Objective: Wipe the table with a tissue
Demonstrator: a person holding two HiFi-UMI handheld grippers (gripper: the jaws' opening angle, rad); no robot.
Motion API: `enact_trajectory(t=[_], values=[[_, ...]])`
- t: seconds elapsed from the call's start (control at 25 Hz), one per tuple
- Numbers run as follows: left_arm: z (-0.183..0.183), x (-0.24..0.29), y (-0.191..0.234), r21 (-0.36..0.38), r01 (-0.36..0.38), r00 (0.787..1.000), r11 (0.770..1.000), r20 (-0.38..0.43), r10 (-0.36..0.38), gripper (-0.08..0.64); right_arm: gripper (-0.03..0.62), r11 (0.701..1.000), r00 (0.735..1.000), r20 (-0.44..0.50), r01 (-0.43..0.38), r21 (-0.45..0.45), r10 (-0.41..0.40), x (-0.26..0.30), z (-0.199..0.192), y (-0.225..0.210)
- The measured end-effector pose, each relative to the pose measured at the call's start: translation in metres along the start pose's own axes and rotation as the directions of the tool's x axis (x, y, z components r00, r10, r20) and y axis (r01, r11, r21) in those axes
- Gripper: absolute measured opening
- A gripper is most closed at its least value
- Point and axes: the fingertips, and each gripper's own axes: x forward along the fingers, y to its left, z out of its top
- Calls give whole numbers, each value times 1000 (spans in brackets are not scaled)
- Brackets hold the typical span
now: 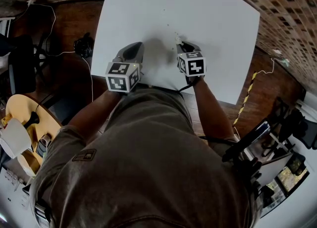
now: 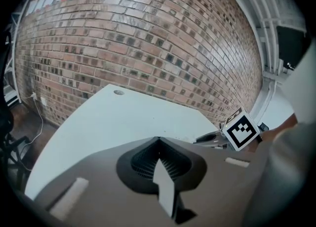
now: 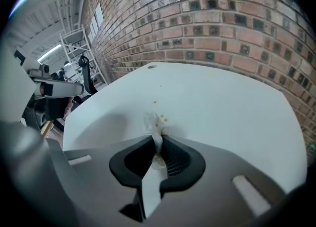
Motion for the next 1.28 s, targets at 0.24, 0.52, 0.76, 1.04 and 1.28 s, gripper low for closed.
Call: enact_trajectory(t=[0.24,0.52,0.76,1.04,1.28], values=[[-5,0,1,-7,-5,1000,1000,-5,5,2,51,999,999,-11,-34,-11,33,-1,-6,13],[-6,2,-5,-2,1,1000,1000,-7,-1,2,52,997,997,-21,-71,-26,71,-3,-13,27],[-6,2,-9,5,0,1000,1000,-7,0,2,52,993,994,-35,-107,-42,105,-5,-19,39],[-5,2,-10,10,-7,1000,1000,-6,7,2,52,990,991,-46,-129,-61,126,-4,-20,44],[-2,3,-12,16,-21,1000,1000,-7,22,2,52,986,988,-45,-151,-65,148,-5,-14,37]])
